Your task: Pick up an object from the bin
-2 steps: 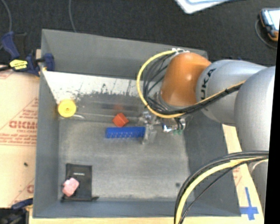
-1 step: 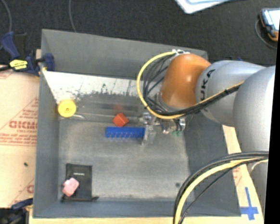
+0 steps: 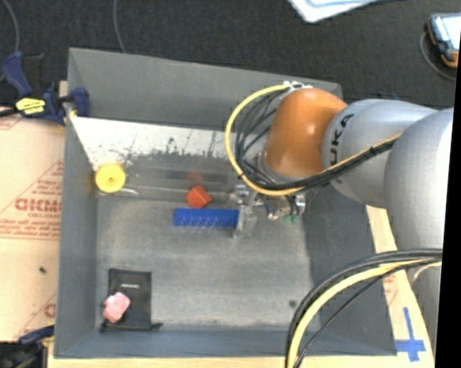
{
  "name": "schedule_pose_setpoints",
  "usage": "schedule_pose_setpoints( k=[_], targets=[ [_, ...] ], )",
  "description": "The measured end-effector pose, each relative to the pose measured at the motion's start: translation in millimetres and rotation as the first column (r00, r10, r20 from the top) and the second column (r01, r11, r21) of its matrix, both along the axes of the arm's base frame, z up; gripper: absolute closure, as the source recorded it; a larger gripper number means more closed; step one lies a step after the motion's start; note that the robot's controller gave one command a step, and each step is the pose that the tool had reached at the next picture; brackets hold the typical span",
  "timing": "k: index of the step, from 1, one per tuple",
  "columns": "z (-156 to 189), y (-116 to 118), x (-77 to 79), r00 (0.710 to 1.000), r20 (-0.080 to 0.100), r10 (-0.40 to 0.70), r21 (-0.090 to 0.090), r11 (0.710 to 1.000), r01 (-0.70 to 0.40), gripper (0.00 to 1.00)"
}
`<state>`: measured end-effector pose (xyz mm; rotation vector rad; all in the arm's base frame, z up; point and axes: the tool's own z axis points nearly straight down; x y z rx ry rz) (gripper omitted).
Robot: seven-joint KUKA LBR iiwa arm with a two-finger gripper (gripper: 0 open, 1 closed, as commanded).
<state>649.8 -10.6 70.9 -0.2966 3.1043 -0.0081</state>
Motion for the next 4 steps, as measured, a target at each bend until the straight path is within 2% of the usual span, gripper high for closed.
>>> schedule_pose_setpoints(
  k=[1, 2, 3, 4],
  targets=[
    [0, 1, 0.2, 1.0, 0.0, 0.001, 0.0, 1.0, -0.001, 1.0],
    [16, -37, -26.6, 0.978, -0.001, 0.208, -0.005, 0.978, -0.208, 1.0],
    [16, -37, -26.6, 0.978, -0.001, 0.208, -0.005, 0.978, -0.208, 1.0],
    [1, -30, -8.7, 0.981, 0.008, 0.193, -0.005, 0.981, -0.193, 1.0]
  ],
)
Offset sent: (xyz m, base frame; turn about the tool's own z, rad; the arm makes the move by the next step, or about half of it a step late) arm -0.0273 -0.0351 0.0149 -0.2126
